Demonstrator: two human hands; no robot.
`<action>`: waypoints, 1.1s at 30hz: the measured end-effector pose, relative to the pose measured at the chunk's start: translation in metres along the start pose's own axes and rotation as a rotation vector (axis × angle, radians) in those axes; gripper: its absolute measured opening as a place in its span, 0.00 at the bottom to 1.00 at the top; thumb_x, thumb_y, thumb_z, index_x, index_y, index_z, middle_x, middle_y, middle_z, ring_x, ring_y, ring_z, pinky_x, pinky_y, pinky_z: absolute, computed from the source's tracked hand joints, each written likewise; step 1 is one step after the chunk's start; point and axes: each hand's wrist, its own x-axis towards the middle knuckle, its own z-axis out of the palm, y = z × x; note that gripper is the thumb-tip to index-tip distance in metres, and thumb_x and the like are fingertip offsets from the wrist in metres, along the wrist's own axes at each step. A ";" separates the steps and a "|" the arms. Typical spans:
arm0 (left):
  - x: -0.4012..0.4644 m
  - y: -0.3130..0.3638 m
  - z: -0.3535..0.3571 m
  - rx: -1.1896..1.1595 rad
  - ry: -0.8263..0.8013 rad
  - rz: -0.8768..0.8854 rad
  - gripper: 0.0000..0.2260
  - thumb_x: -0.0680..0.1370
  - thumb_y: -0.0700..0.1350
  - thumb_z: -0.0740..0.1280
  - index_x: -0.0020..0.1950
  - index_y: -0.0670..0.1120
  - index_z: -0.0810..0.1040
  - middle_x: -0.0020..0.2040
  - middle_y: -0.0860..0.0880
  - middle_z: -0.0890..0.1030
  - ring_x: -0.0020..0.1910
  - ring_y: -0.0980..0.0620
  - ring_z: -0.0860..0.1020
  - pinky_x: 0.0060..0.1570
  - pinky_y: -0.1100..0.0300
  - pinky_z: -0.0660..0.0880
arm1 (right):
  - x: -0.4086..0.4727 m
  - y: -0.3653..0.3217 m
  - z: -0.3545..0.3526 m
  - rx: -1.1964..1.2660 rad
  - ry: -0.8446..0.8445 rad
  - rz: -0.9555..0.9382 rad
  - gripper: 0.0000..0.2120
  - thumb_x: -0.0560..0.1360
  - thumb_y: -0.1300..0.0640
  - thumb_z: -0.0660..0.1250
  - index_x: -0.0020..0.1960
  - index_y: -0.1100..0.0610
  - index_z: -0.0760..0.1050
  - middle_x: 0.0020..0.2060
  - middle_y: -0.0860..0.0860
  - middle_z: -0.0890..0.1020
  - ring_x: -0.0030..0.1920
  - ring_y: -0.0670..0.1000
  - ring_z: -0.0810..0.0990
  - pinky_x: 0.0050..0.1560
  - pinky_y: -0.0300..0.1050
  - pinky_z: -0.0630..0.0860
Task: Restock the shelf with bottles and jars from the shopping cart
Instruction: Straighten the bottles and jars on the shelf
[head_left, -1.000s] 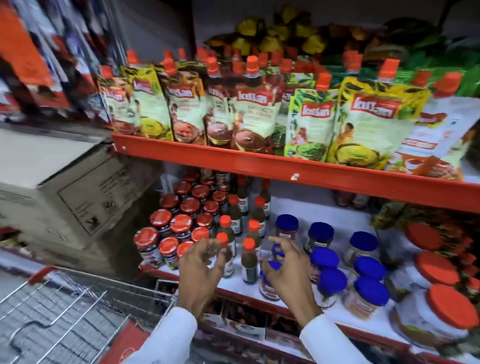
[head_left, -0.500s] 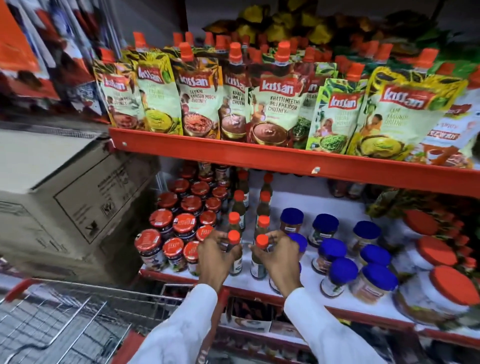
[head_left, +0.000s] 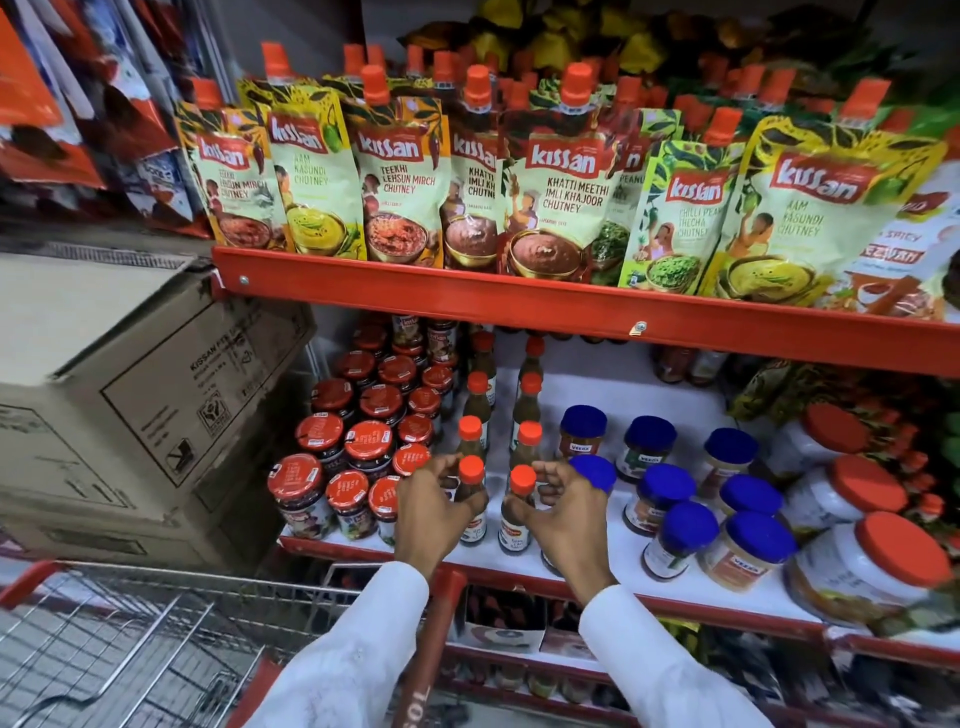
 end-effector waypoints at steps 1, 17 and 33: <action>-0.001 -0.001 0.002 0.001 0.010 -0.018 0.20 0.64 0.47 0.81 0.55 0.49 0.83 0.46 0.53 0.87 0.45 0.55 0.84 0.50 0.56 0.82 | -0.001 0.000 0.001 -0.009 0.009 0.000 0.19 0.63 0.58 0.80 0.52 0.53 0.81 0.43 0.45 0.84 0.42 0.41 0.81 0.45 0.36 0.79; -0.005 -0.002 0.009 0.035 0.069 0.017 0.10 0.68 0.43 0.78 0.48 0.46 0.85 0.44 0.49 0.88 0.42 0.51 0.83 0.49 0.55 0.80 | -0.001 0.002 -0.001 -0.018 -0.025 0.005 0.13 0.65 0.60 0.79 0.48 0.54 0.83 0.39 0.45 0.86 0.38 0.39 0.83 0.46 0.42 0.84; -0.077 0.068 0.070 -0.055 0.292 0.285 0.11 0.70 0.39 0.70 0.51 0.48 0.79 0.48 0.50 0.75 0.42 0.47 0.77 0.43 0.57 0.76 | -0.023 0.079 -0.165 -0.123 0.085 0.146 0.20 0.67 0.66 0.76 0.58 0.57 0.79 0.48 0.52 0.86 0.42 0.44 0.82 0.42 0.30 0.74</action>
